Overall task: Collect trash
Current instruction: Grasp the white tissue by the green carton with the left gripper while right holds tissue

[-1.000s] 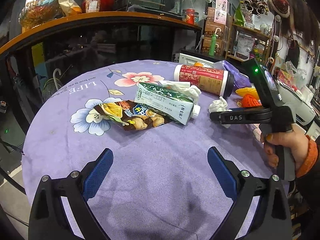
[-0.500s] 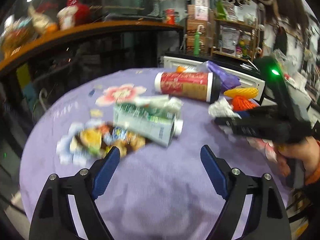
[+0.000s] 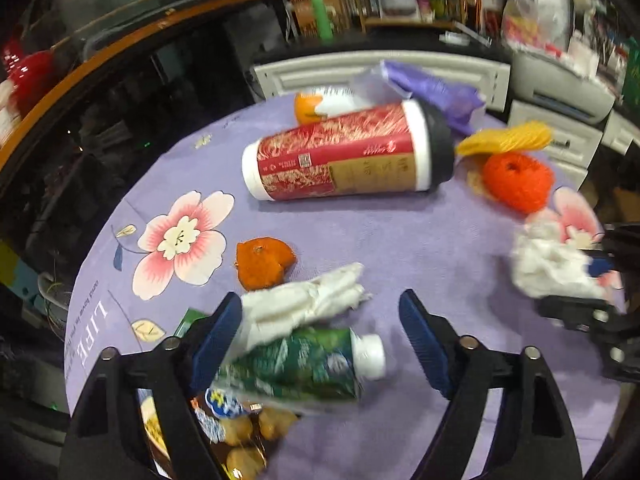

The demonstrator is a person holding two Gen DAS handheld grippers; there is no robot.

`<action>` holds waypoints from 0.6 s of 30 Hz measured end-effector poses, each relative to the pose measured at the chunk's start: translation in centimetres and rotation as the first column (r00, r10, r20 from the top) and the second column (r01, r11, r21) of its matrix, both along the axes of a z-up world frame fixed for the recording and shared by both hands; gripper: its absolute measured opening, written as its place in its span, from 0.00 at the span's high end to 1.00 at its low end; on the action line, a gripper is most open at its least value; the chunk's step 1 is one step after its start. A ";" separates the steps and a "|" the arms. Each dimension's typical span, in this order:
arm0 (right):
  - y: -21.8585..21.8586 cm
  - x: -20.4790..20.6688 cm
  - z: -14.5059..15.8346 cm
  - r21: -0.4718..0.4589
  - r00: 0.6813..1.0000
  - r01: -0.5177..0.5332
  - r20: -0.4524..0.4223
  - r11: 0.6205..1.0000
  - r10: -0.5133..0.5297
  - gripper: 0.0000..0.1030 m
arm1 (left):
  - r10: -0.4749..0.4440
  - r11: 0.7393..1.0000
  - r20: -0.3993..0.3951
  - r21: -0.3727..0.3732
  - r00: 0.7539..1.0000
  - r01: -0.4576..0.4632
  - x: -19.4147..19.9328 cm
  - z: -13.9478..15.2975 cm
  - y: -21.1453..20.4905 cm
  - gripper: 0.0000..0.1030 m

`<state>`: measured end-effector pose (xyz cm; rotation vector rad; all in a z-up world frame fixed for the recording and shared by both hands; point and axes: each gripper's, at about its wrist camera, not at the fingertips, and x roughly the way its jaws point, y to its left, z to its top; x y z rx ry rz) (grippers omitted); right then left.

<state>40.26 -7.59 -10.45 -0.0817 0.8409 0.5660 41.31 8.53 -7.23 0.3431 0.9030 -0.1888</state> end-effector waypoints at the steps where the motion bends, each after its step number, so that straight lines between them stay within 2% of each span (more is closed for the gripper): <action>1: -0.1 -0.1 0.0 0.001 1.000 0.001 -0.002 1.000 -0.001 0.69 | -0.005 1.000 -0.020 0.015 1.000 0.006 0.6 -0.4 -0.1 0.29; 2: -0.3 -0.2 -0.1 0.004 1.000 0.001 -0.005 1.000 -0.001 0.69 | -0.014 0.999 -0.042 0.038 0.999 0.016 1.1 -0.9 -0.3 0.30; 4: -0.6 -0.3 -0.1 0.010 1.000 0.000 -0.008 1.000 0.000 0.69 | -0.020 0.995 -0.070 0.094 0.997 0.026 1.9 -1.6 -0.5 0.40; 6: -0.9 -0.5 -0.2 0.019 1.000 0.000 -0.011 1.000 0.000 0.69 | -0.020 0.992 -0.085 0.119 0.996 0.030 2.4 -2.1 -0.5 0.47; 8: -1.1 -0.6 -0.2 0.026 1.000 0.002 -0.012 1.000 -0.002 0.69 | -0.013 0.995 -0.090 0.098 0.996 0.022 2.8 -2.2 -0.2 0.59; 10: -1.3 -0.7 -0.3 0.030 1.000 0.003 -0.013 1.000 -0.003 0.69 | 0.000 0.997 -0.083 0.071 0.997 0.006 3.0 -2.0 0.0 0.75; 12: -1.4 -0.6 -0.4 0.034 1.000 0.005 -0.014 0.999 -0.004 0.69 | 0.001 0.999 -0.073 0.054 0.997 0.003 3.0 -1.7 -0.2 0.88; 18: -2.4 -0.9 -0.6 0.055 1.000 0.019 -0.013 0.998 -0.018 0.69 | -0.009 1.000 0.021 0.007 1.000 0.009 1.6 0.2 -1.4 0.92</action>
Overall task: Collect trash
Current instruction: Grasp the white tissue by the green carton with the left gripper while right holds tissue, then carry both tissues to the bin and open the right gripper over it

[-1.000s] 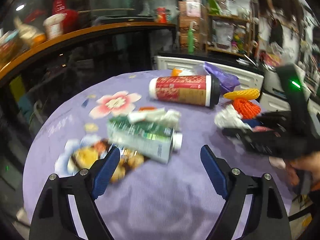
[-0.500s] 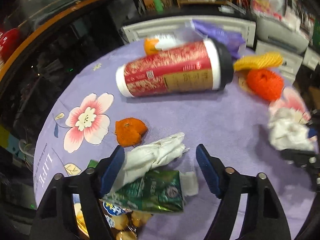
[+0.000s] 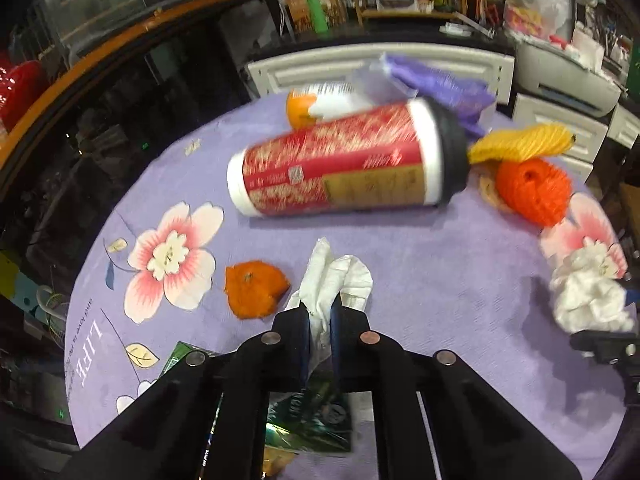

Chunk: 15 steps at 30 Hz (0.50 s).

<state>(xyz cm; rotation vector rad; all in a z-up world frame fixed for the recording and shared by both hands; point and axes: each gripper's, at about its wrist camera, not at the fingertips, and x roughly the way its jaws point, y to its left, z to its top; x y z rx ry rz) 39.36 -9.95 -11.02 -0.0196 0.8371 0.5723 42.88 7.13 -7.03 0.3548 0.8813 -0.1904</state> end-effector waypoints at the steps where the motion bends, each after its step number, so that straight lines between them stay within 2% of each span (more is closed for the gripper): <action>1: -0.2 0.0 0.0 0.004 1.000 0.002 0.000 1.000 -0.002 0.69 | -0.001 1.000 0.013 -0.016 1.000 0.001 -0.3 0.4 -0.2 0.92; 9: -2.4 -1.6 0.6 0.005 0.999 0.025 0.037 1.000 -0.025 0.69 | 0.002 0.987 0.142 -0.157 0.990 0.020 -4.6 3.2 -2.4 0.92; 15: -5.1 -3.9 1.2 -0.017 0.995 0.041 0.091 0.999 -0.040 0.69 | 0.015 0.963 0.215 -0.267 0.976 0.044 -8.6 3.9 -5.1 0.92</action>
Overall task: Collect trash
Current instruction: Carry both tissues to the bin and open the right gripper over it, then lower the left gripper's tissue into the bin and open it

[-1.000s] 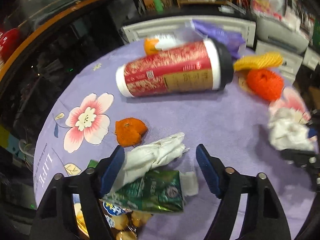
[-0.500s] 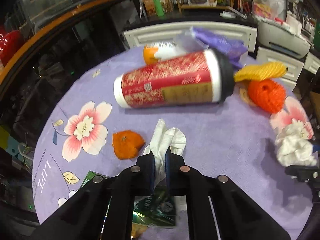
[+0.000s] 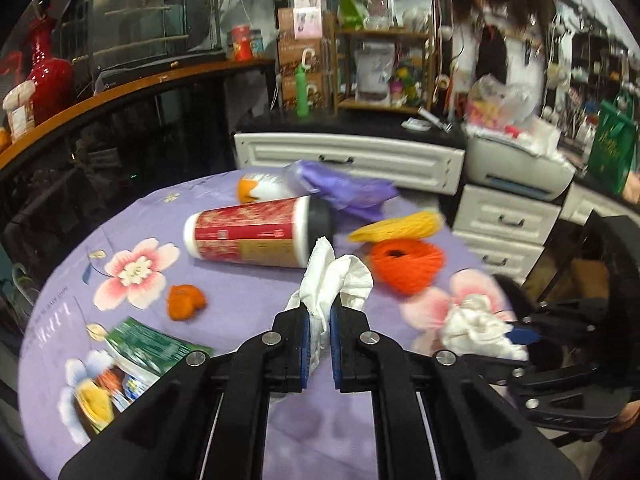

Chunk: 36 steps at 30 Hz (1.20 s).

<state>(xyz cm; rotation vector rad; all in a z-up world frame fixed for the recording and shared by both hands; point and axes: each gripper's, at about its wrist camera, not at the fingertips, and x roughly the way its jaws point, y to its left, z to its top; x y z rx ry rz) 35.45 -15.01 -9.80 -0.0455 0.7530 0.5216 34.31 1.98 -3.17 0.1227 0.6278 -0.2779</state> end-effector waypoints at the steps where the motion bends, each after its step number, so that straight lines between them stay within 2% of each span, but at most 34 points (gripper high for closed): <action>1: -0.5 -0.4 0.1 -0.006 1.000 0.005 0.011 1.000 -0.005 0.69 | -0.005 1.000 0.010 -0.013 1.000 0.005 -0.7 0.0 -0.7 0.92; 8: -6.5 -3.2 0.3 -0.031 0.995 0.084 0.051 0.996 -0.083 0.69 | -0.061 0.995 0.030 -0.083 0.998 0.063 -3.9 -0.4 -5.2 0.92; 14: -13.8 -3.7 -2.0 -0.043 0.972 0.233 -0.001 0.972 -0.233 0.69 | -0.147 0.980 0.024 -0.133 0.989 0.149 -5.3 -0.7 -10.3 0.92; 21: -20.0 -3.5 -7.8 -0.093 0.923 0.354 -0.126 0.930 -0.364 0.69 | -0.256 0.956 0.002 -0.151 0.967 0.253 -6.3 -1.8 -16.9 0.92; 28: -22.9 -2.4 -14.1 -0.099 0.869 0.414 -0.255 0.905 -0.425 0.68 | -0.312 0.942 -0.063 -0.148 0.948 0.300 -6.4 -4.6 -21.9 0.92; 29: -23.3 -2.3 -14.7 -0.095 0.862 0.422 -0.266 0.902 -0.431 0.67 | -0.316 0.942 -0.073 -0.147 0.946 0.303 -6.3 -5.1 -22.3 0.92; 30: -23.6 -2.2 -15.5 -0.093 0.854 0.431 -0.280 0.898 -0.439 0.60 | -0.319 0.941 -0.091 -0.149 0.943 0.303 -6.2 -5.8 -22.9 0.92; 31: -23.8 -2.2 -16.2 -0.093 0.846 0.440 -0.292 0.893 -0.446 0.46 | -0.320 0.941 -0.103 -0.149 0.942 0.304 -6.2 -6.2 -23.2 0.92; 33: -24.3 -2.2 -17.1 -0.098 0.832 0.464 -0.293 0.880 -0.471 0.28 | -0.322 0.942 -0.130 -0.142 0.938 0.304 -6.0 -7.3 -24.0 0.92; 36: -24.8 -2.6 -17.7 -0.108 0.822 0.485 -0.284 0.868 -0.494 0.28 | -0.325 0.944 -0.172 -0.124 0.930 0.306 -5.7 -9.3 -25.1 0.92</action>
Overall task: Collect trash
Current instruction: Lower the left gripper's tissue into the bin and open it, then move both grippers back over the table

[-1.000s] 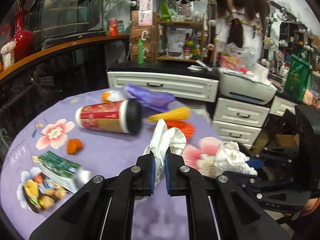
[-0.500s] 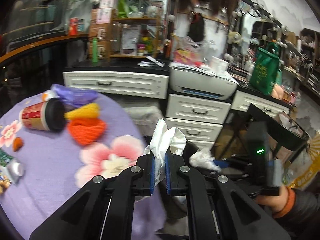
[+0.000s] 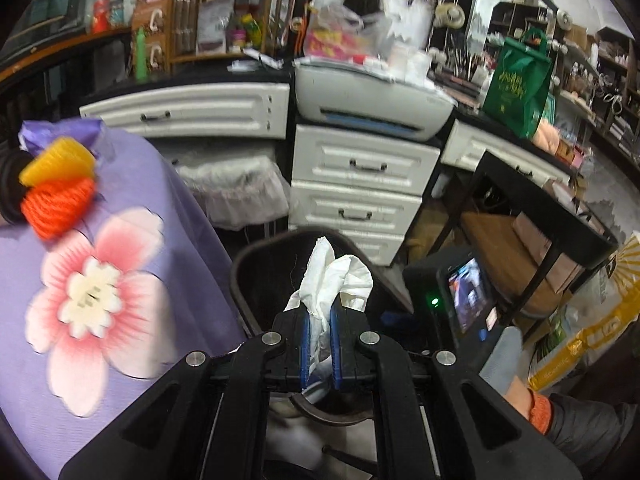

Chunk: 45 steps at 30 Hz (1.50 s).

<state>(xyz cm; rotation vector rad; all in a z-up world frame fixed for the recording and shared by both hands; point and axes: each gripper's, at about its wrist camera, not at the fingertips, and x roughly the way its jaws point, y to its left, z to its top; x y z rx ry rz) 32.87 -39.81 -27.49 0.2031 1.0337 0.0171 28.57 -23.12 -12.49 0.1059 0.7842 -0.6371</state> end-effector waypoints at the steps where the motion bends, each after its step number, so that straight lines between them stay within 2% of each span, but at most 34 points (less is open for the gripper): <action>1: -0.2 -0.2 0.0 -0.001 1.000 0.006 0.002 1.000 -0.006 0.28 | -0.001 1.000 -0.009 0.006 1.000 0.001 0.1 -0.4 -0.2 0.92; 6: -2.1 -1.7 1.5 -0.046 0.998 0.054 0.040 0.997 -0.052 0.28 | -0.009 0.999 -0.076 0.036 0.997 0.012 0.8 -3.3 -1.5 0.92; 10: -4.1 -2.9 2.7 -0.082 0.993 0.105 0.069 0.991 -0.099 0.27 | -0.022 0.997 -0.099 0.066 0.995 0.028 1.2 -4.7 -2.7 0.92; 16: -7.4 -4.9 3.6 -0.075 0.979 0.192 0.088 0.979 -0.185 0.27 | -0.047 0.993 -0.125 0.102 0.991 0.060 1.7 -6.7 -5.1 0.92; 24: -9.5 -5.8 3.9 -0.055 0.964 0.253 0.098 0.966 -0.247 0.27 | -0.069 0.986 -0.147 0.138 0.987 0.090 1.7 -9.1 -7.5 0.91; 27: -9.6 -5.8 4.0 -0.059 0.961 0.261 0.105 0.963 -0.254 0.27 | -0.082 0.983 -0.133 0.154 0.988 0.103 1.5 -9.5 -8.0 0.83; 33: -10.0 -5.8 3.7 -0.051 0.959 0.270 0.099 0.961 -0.264 0.27 | -0.073 0.982 -0.102 0.169 0.992 0.089 1.3 -9.6 -8.0 0.45; 40: -9.8 -5.7 3.8 -0.052 0.959 0.270 0.101 0.961 -0.264 0.27 | -0.063 0.987 -0.075 0.146 0.995 0.073 0.7 -8.0 -7.3 0.31; 45: -9.1 -5.5 4.7 -0.041 0.964 0.247 0.116 0.968 -0.241 0.27 | -0.072 0.989 -0.012 0.132 0.997 0.073 -0.9 -5.5 -6.2 0.23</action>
